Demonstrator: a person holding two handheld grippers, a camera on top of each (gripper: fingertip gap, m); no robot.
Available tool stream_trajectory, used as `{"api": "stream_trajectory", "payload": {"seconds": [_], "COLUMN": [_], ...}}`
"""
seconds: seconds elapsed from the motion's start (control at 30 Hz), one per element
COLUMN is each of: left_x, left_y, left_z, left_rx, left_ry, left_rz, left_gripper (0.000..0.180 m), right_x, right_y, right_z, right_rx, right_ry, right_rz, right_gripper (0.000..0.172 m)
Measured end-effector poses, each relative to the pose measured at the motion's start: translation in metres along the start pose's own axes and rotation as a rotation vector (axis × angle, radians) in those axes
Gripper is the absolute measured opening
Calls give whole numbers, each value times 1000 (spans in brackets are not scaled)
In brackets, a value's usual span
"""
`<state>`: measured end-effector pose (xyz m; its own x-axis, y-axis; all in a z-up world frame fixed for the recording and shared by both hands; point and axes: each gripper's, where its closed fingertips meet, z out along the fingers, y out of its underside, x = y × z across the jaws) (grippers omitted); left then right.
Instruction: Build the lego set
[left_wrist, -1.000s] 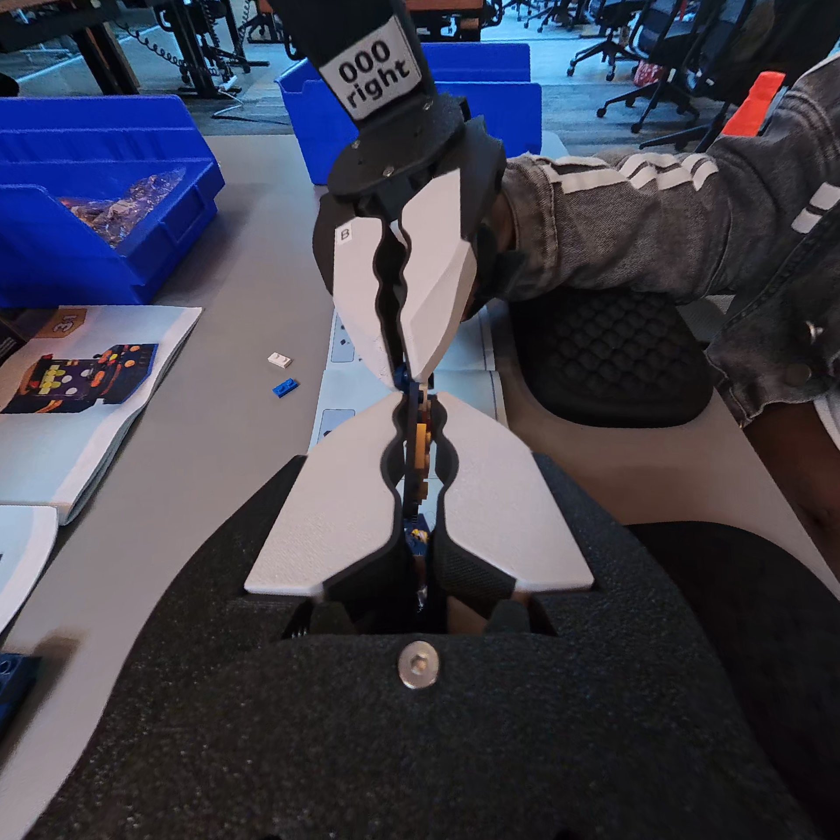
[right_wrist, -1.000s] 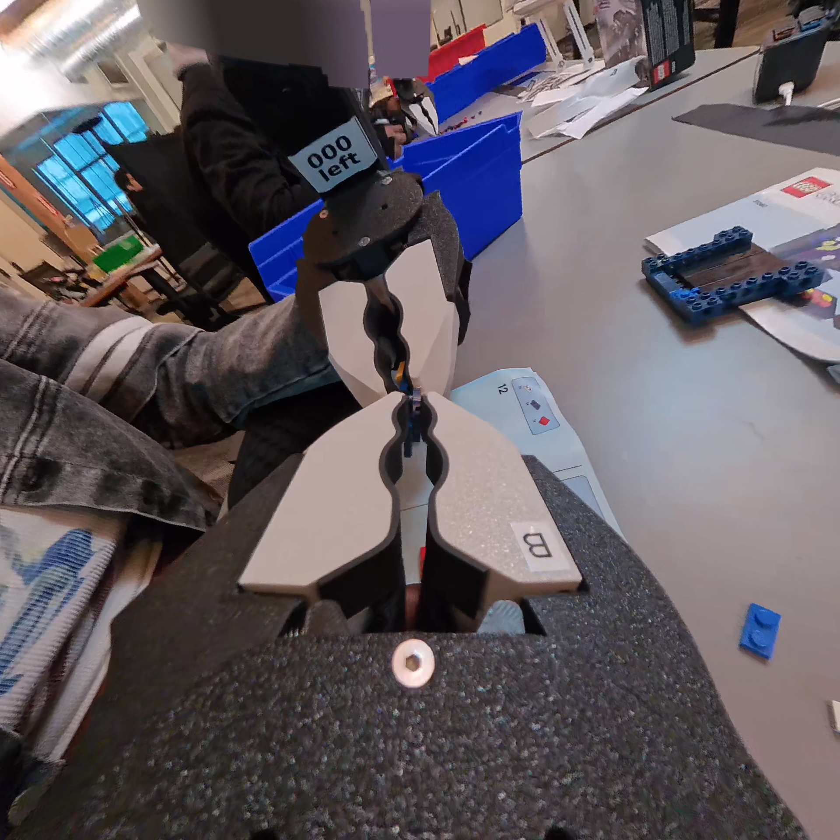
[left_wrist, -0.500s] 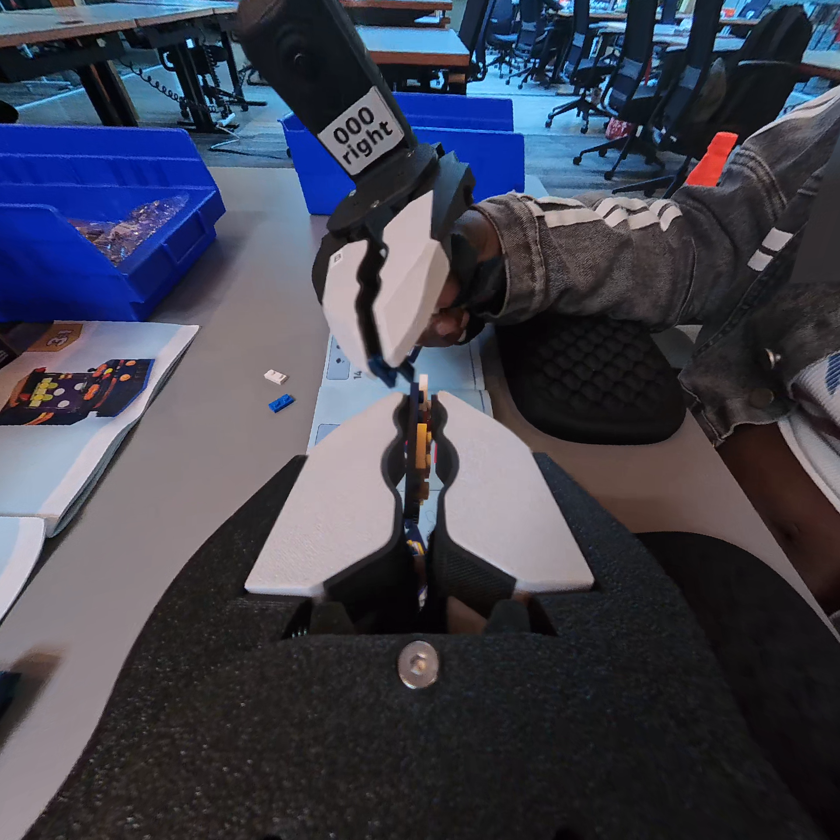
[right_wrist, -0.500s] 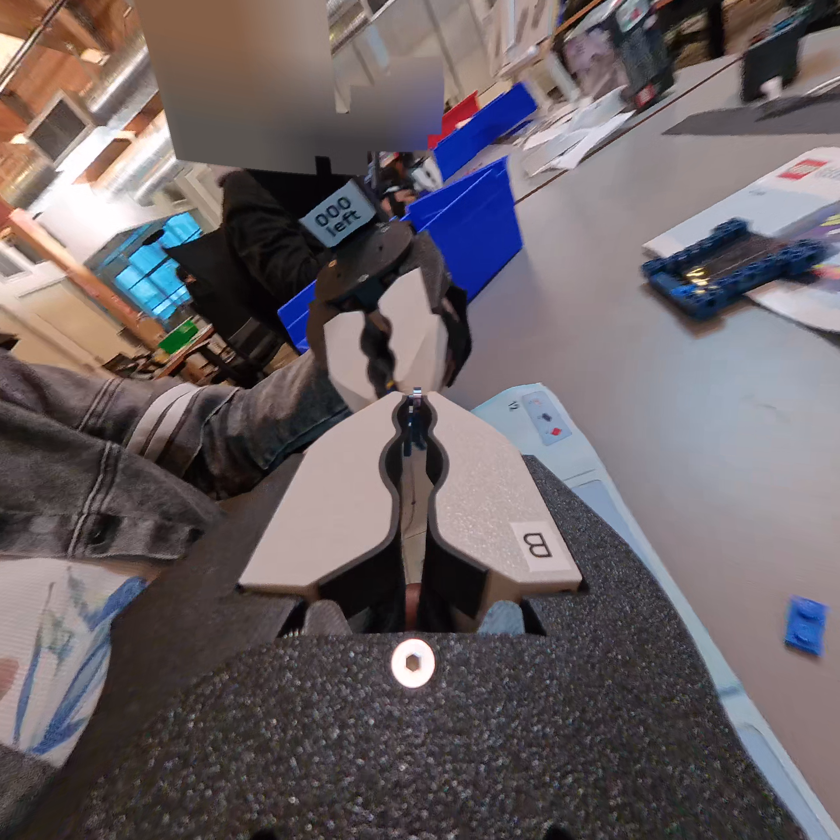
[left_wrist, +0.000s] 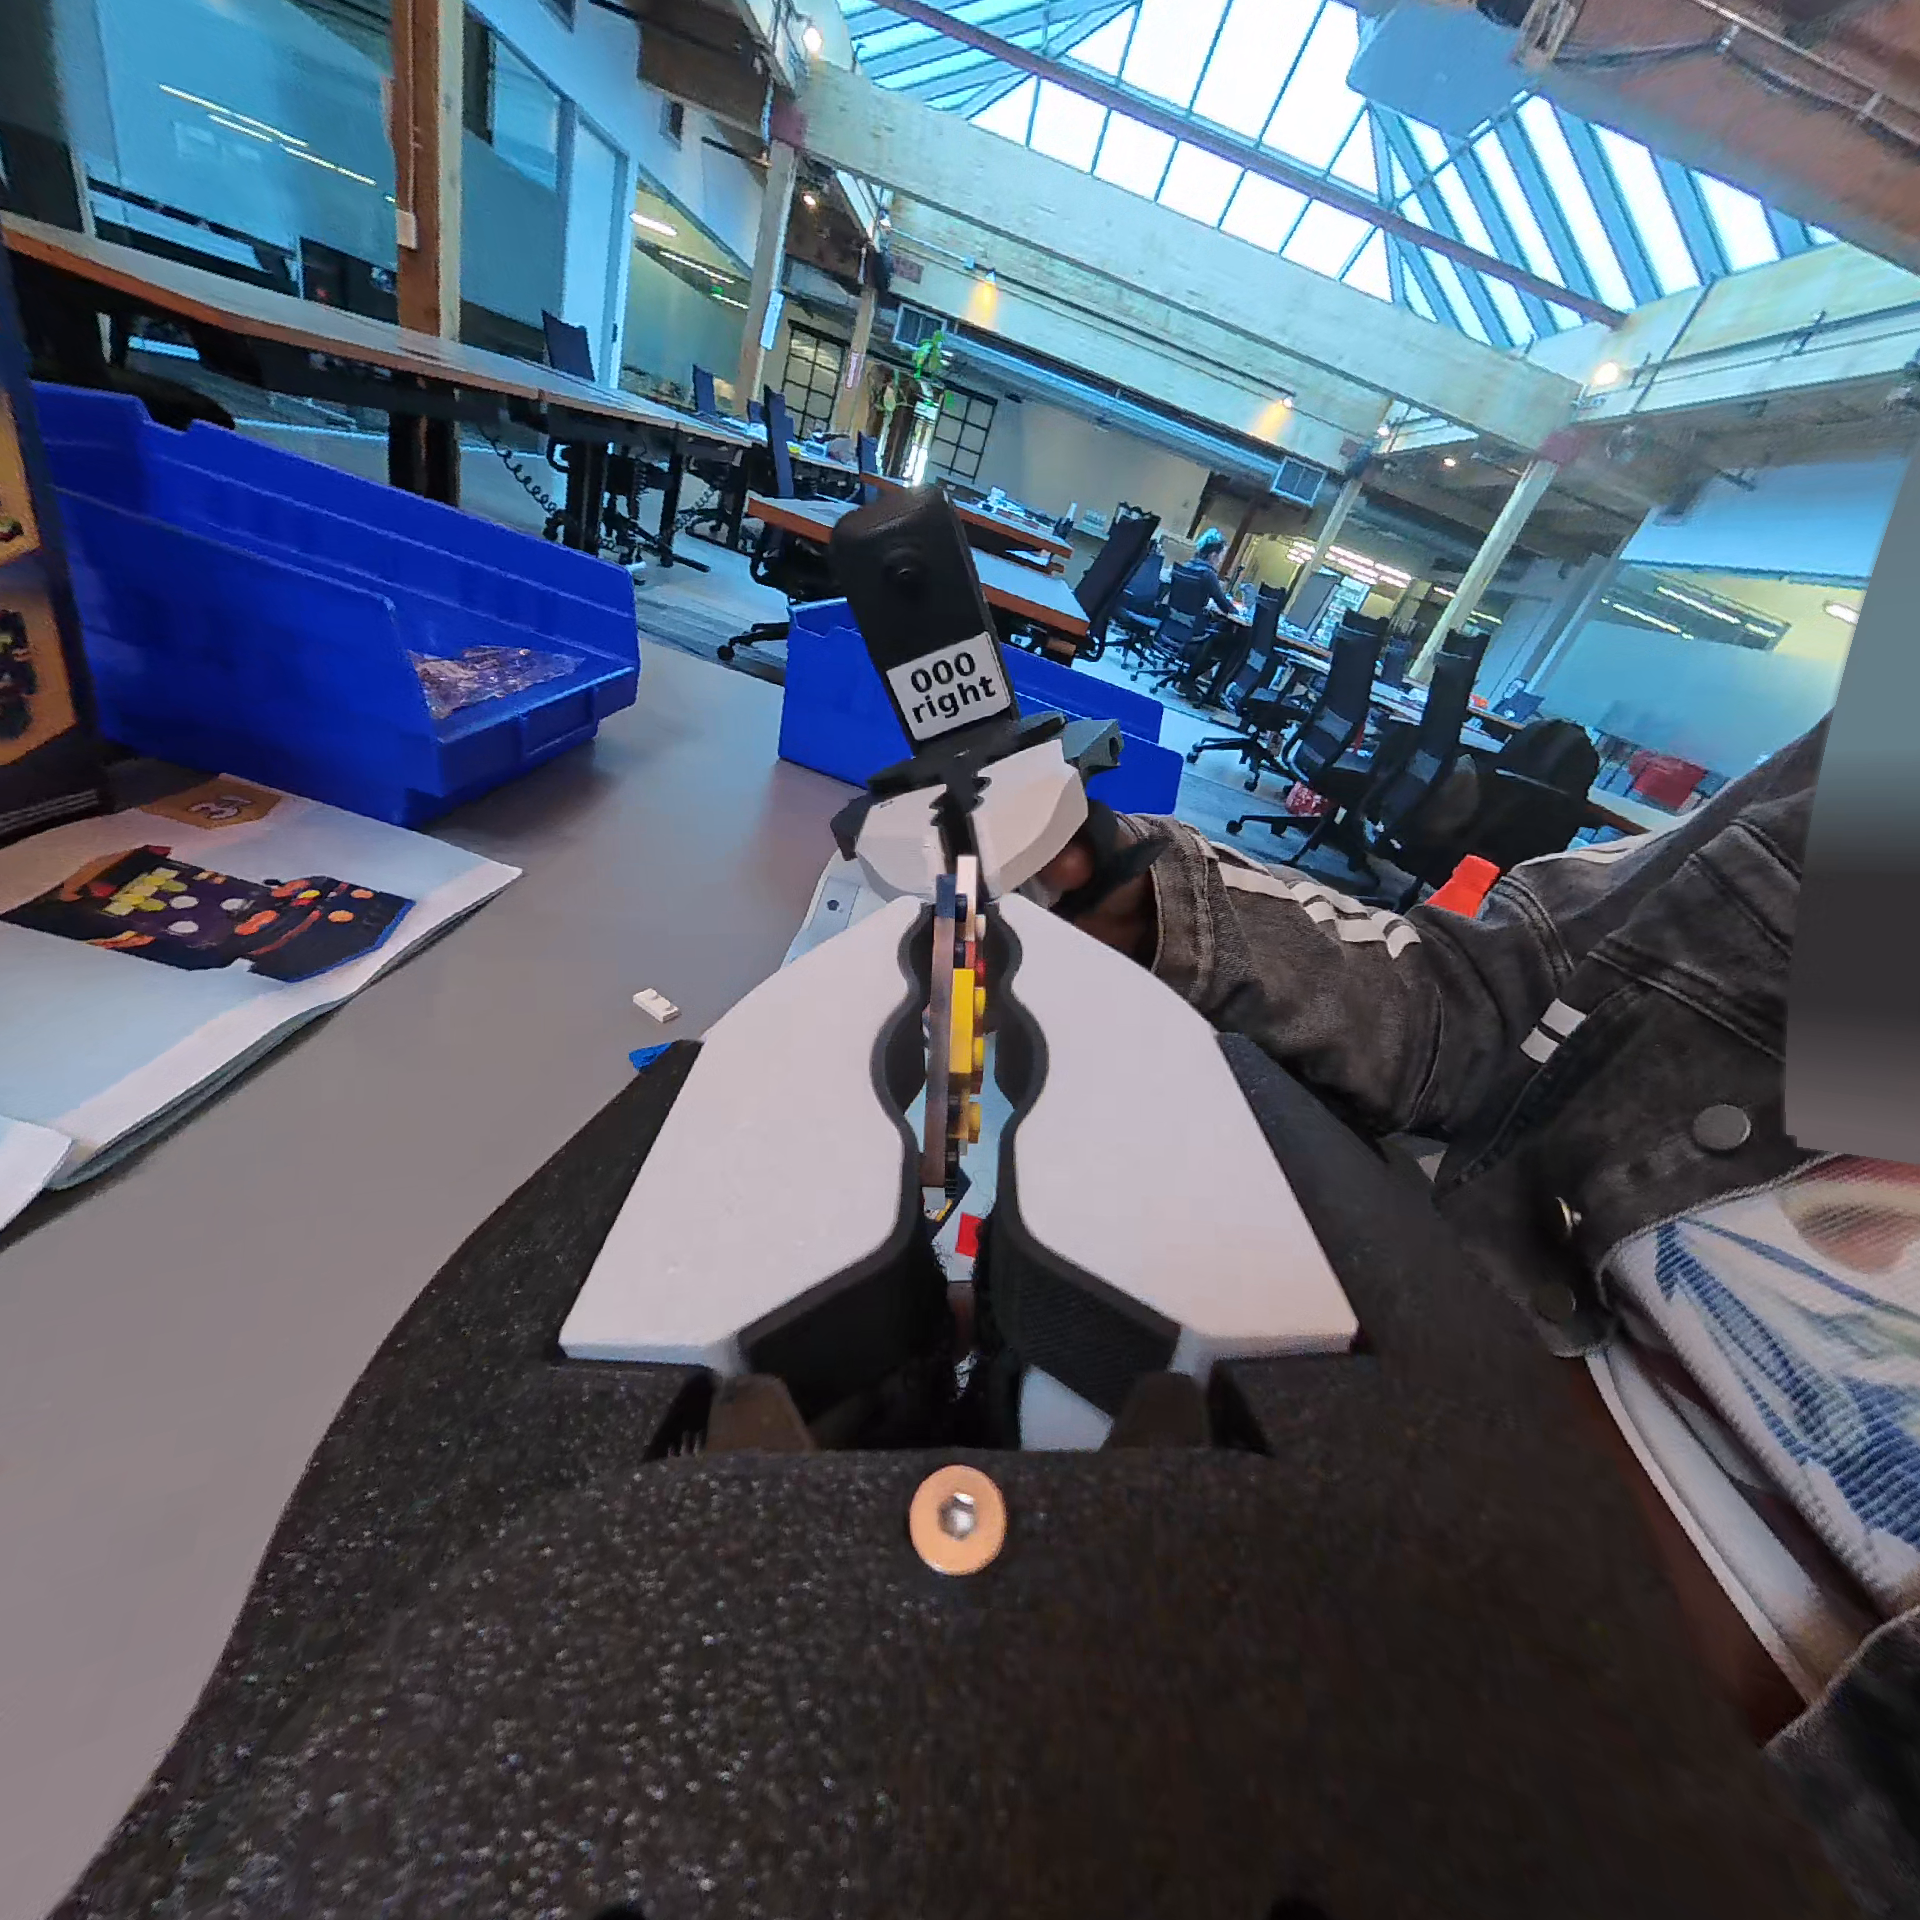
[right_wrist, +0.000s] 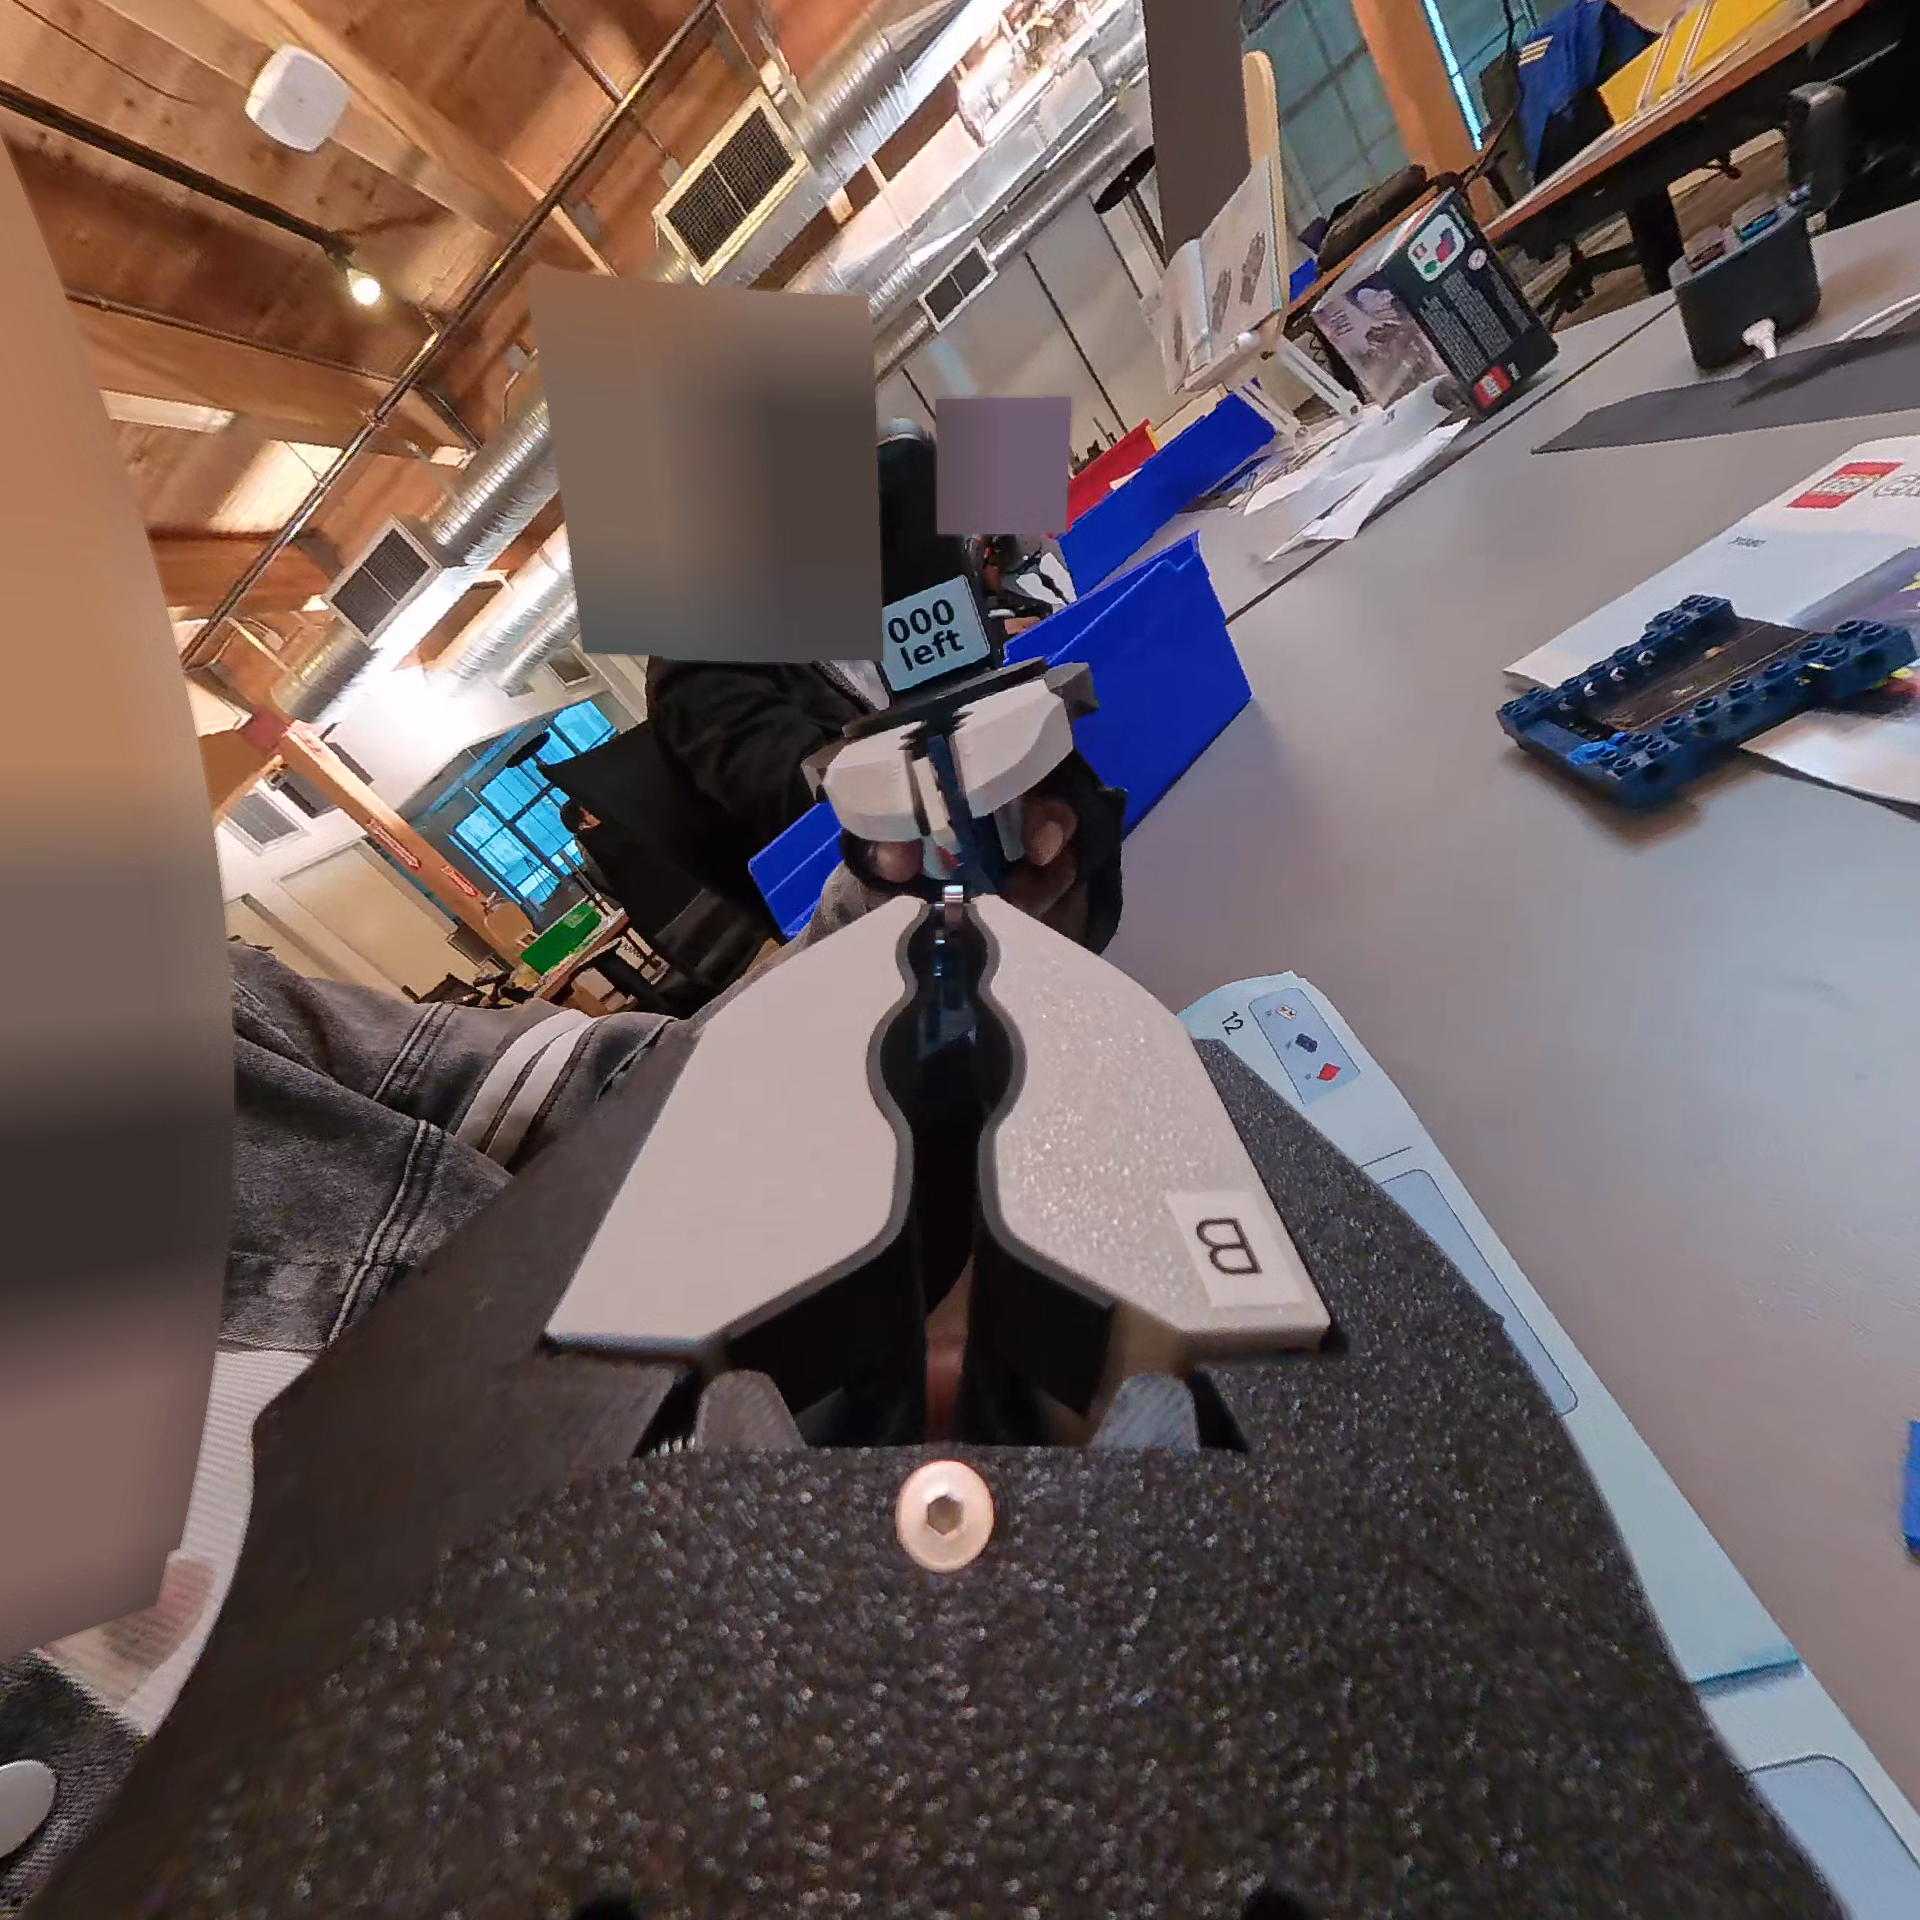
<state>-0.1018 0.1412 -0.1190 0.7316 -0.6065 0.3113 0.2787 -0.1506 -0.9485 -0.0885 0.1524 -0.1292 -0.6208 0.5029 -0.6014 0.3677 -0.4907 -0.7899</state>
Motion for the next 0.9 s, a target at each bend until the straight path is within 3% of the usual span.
{"api": "stream_trajectory", "payload": {"seconds": [0.23, 0.47, 0.8, 0.9], "left_x": [15, 41, 43, 29], "left_y": [17, 22, 16, 15], "left_z": [10, 20, 17, 16], "left_rx": [-84, -129, -105, -102], "left_ry": [126, 206, 213, 133], "left_rz": [-83, 102, 114, 74], "left_gripper": [8, 7, 7, 7], "right_x": [-9, -5, -3, -8], "right_y": [-20, -15, -14, -19], "right_z": [0, 7, 7, 4], "right_rx": [191, 162, 145, 185], "right_ry": [-32, 66, 88, 53], "right_rz": [-65, -201, -209, -197], "right_gripper": [4, 4, 4, 4]}}
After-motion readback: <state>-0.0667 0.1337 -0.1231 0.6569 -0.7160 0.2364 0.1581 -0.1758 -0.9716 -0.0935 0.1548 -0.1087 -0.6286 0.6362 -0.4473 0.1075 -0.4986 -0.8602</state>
